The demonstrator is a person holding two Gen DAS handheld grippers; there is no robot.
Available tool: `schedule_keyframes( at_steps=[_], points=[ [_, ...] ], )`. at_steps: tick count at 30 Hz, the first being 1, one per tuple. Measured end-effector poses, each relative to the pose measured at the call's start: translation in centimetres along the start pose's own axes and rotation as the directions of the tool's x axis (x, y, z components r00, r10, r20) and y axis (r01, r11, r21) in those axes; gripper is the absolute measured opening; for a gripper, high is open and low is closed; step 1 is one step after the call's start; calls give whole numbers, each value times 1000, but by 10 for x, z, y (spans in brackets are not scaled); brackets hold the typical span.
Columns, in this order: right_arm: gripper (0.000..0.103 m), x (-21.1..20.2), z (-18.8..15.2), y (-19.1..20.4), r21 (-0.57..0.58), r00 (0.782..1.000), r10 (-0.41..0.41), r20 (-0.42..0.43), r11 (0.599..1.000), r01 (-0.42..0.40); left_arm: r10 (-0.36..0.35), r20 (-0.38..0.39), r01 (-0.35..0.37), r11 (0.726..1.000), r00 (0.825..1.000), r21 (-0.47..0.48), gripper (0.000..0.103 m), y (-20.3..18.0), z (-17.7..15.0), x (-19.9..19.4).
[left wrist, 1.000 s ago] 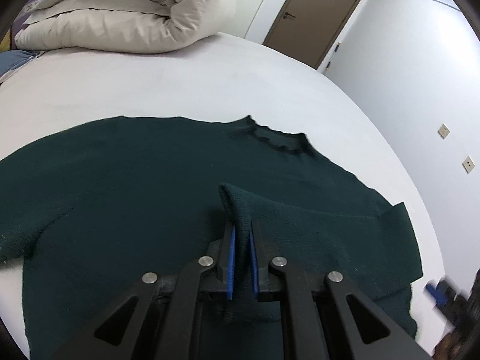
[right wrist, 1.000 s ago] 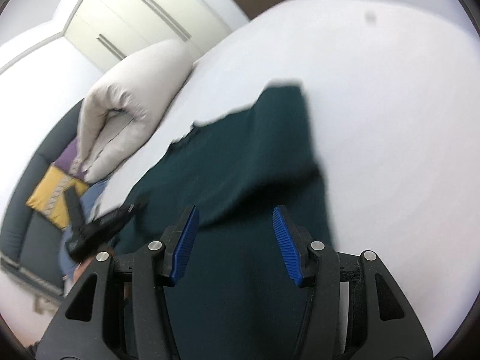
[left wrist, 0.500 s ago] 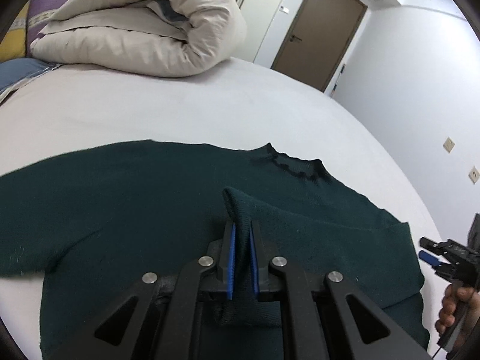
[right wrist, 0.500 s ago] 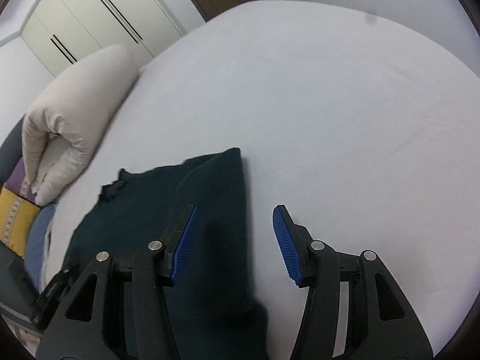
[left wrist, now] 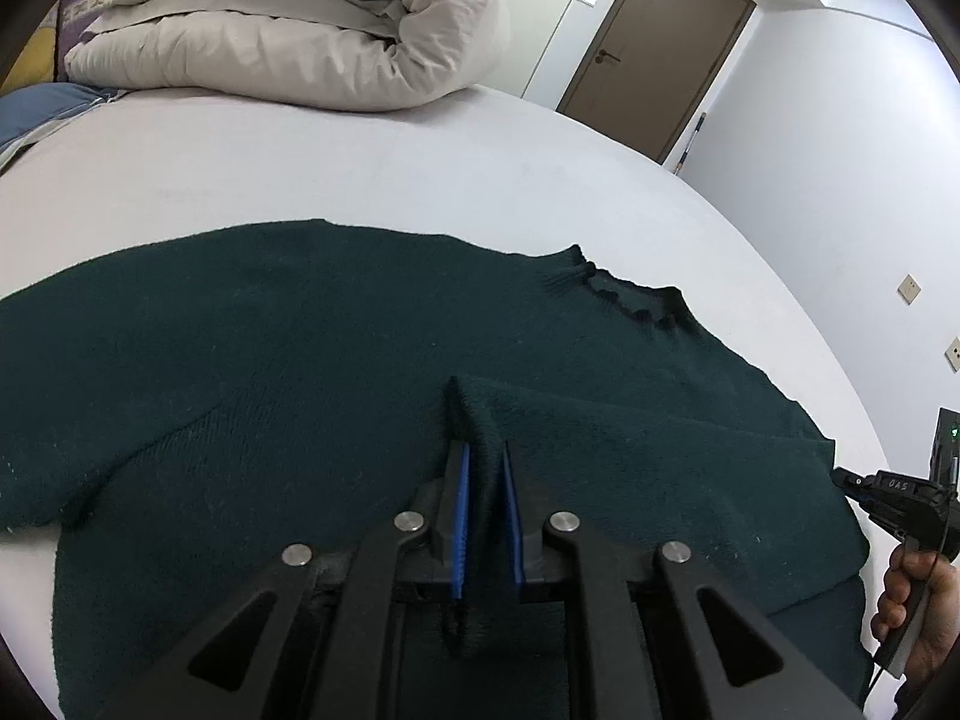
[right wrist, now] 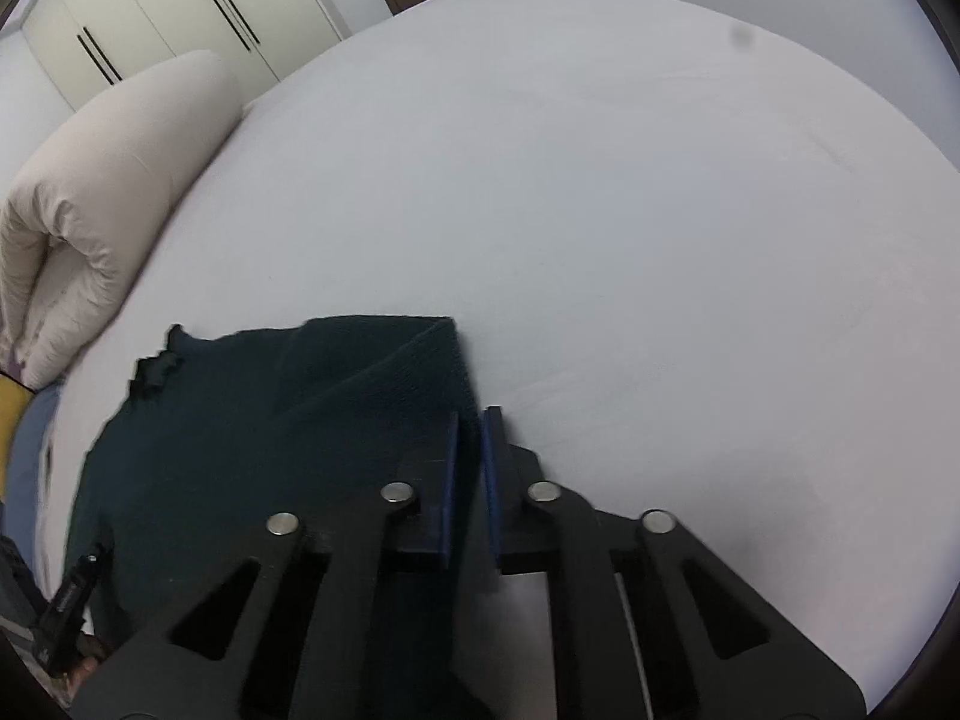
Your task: Fold small clothes
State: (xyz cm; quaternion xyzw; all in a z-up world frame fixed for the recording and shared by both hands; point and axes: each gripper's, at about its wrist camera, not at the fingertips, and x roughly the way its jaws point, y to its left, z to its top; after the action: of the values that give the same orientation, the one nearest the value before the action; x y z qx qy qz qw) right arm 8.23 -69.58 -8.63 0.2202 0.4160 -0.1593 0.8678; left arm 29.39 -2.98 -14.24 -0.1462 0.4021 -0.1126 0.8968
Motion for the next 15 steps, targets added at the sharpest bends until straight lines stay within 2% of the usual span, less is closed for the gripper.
schedule_keyframes(
  at_steps=[1,3,6,8,9,11,12,13,15],
  points=[
    [0,2,1,-9,21,1000,-18,8,1000,18,-1,2,1,1000,1000,3,13,0,0,0],
    [0,4,2,-29,75,1000,2,11,997,-3,-8,1,8,1000,1000,-3,14,2,-1,1],
    [1,-14,2,-39,71,995,87,47,993,-90,-6,2,6,1000,1000,1,15,2,-2,2],
    [5,-41,-2,-37,44,984,138,112,989,-143,-9,1,9,1000,1000,-3,15,2,-1,2],
    [8,-52,-6,-34,19,980,153,130,987,-157,-11,-1,11,1000,1000,-5,15,2,-2,2],
    [27,-68,-16,-25,-18,978,157,135,988,-156,-17,0,17,1000,1000,-10,15,3,-1,1],
    [40,-74,-23,-21,-37,977,164,133,986,-160,-21,1,21,1000,1000,-13,15,3,-1,1],
    [44,-77,-26,-17,-54,978,168,122,985,-162,-24,1,24,1000,1000,-16,15,3,-1,1],
    [44,-70,-35,-7,-91,990,134,41,987,-130,-25,3,25,1000,1000,-15,15,4,-1,1]
  ],
)
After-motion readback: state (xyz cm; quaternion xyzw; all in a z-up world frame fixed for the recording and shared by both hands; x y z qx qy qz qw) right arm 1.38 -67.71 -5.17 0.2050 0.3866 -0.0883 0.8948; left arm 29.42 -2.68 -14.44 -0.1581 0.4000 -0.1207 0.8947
